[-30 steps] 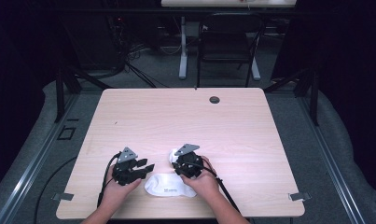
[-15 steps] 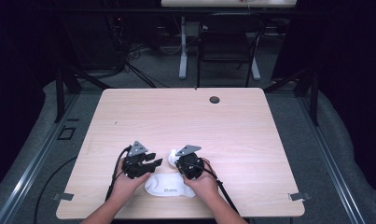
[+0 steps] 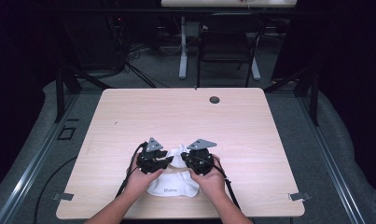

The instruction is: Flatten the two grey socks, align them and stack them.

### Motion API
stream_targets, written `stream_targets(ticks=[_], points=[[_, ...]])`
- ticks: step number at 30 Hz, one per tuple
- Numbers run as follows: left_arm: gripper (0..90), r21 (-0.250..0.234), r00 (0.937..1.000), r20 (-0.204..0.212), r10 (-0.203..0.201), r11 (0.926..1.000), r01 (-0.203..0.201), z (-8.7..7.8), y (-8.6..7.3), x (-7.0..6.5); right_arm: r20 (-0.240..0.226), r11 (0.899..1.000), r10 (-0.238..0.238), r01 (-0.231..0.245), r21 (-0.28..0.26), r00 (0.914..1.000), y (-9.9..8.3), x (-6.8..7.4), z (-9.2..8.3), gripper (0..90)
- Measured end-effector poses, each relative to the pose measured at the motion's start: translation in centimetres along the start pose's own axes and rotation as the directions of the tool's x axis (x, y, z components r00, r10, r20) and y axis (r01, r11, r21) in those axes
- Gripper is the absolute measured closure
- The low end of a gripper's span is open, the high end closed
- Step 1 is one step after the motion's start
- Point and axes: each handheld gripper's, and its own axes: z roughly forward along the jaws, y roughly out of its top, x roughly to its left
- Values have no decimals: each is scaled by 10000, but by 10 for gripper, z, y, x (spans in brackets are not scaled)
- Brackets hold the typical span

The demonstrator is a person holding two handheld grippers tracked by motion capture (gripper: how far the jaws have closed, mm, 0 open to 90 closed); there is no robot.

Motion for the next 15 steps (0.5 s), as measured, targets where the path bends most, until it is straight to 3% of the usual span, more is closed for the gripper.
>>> stream_targets(ticks=[3,6,15], points=[[614,151,9999,-100,87,9998,-86,5,0,-1,20,9998,109,-108,-180,9999,0,-3,-4,890],[615,641,9988,-432,230,9977,-202,14,-4,0,103,9996,175,-173,-215,9998,-2,-9,-11,890],[623,838,9986,-522,26,9965,18,18,-11,10,300,9979,548,-537,-350,9980,-12,-26,-18,889]])
